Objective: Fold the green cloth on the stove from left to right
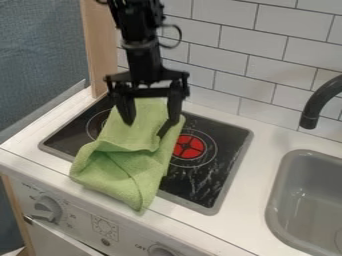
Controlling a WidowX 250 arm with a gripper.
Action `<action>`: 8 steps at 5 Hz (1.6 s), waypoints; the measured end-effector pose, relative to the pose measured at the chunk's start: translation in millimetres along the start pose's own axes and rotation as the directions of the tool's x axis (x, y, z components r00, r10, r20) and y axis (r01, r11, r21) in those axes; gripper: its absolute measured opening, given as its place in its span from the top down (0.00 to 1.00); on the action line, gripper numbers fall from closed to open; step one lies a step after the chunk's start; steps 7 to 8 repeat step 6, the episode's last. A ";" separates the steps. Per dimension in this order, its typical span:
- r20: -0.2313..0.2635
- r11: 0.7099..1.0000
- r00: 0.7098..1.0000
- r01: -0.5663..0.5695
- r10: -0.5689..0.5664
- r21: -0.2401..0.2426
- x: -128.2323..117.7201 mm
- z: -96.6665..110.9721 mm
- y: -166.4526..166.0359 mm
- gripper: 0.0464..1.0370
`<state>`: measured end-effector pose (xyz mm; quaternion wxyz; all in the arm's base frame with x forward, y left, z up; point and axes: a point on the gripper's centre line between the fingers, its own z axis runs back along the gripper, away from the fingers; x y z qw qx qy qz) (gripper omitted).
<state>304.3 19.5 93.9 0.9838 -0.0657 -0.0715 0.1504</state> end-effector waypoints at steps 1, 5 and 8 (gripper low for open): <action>0.100 1.000 0.995 0.015 -0.015 -0.004 3.6 37.3 8.6 0.04; 0.116 1.000 0.993 0.022 -0.022 -0.001 5.7 41.7 9.6 0.04; 0.113 1.000 0.993 0.022 -0.022 -0.001 5.0 41.3 9.7 0.04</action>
